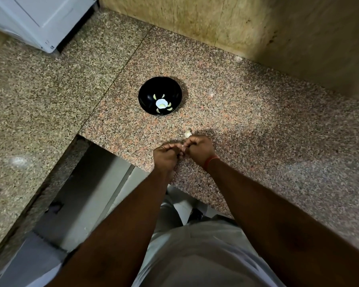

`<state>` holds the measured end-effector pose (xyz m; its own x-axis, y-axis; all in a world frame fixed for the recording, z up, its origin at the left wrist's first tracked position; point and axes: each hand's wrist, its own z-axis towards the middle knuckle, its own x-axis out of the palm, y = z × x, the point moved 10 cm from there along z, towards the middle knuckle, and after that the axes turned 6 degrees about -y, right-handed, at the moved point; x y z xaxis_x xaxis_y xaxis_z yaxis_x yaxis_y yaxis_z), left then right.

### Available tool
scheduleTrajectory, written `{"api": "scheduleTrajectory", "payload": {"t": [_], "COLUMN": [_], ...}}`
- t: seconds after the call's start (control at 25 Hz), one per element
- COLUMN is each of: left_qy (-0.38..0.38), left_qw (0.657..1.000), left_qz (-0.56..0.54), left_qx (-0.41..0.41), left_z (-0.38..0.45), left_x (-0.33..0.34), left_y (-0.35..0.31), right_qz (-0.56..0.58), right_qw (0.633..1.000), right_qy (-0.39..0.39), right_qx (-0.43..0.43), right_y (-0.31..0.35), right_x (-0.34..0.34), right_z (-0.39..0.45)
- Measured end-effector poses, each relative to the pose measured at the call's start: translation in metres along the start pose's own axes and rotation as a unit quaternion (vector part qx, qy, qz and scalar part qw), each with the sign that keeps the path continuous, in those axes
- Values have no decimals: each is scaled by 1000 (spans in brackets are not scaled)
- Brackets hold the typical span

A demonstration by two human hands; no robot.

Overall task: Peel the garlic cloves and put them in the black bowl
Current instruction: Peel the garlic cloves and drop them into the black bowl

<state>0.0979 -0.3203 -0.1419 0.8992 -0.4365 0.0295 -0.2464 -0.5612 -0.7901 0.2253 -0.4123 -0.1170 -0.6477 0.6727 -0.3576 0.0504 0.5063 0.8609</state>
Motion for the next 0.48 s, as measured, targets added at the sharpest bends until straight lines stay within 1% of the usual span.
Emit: {"api": "scheduleTrajectory", "payload": {"t": [0.12,0.24,0.28,0.36,0.48], "left_qy": [-20,-42,-50,-66,-65], "left_qw": [1000,999,998,997,997], "left_qz": [-14,-13,-18,-24,-4], "left_qx": [-16,-29,-31,-40,-47], "left_z": [-1,0,1,2,5], "left_x": [1,0,0,1,0], "left_y": [-1,1,1,1,1], "right_qz": [73,95,79,20,-92], "right_qw": [996,992,994,999,992], "right_qy": [15,1,-13,-45,-58], "right_qx": [58,87,76,20,-68], "right_y": [-14,-20,-19,-8,14], "right_x": [6,8,7,4,2], "right_z": [3,4,4,2,-2]}}
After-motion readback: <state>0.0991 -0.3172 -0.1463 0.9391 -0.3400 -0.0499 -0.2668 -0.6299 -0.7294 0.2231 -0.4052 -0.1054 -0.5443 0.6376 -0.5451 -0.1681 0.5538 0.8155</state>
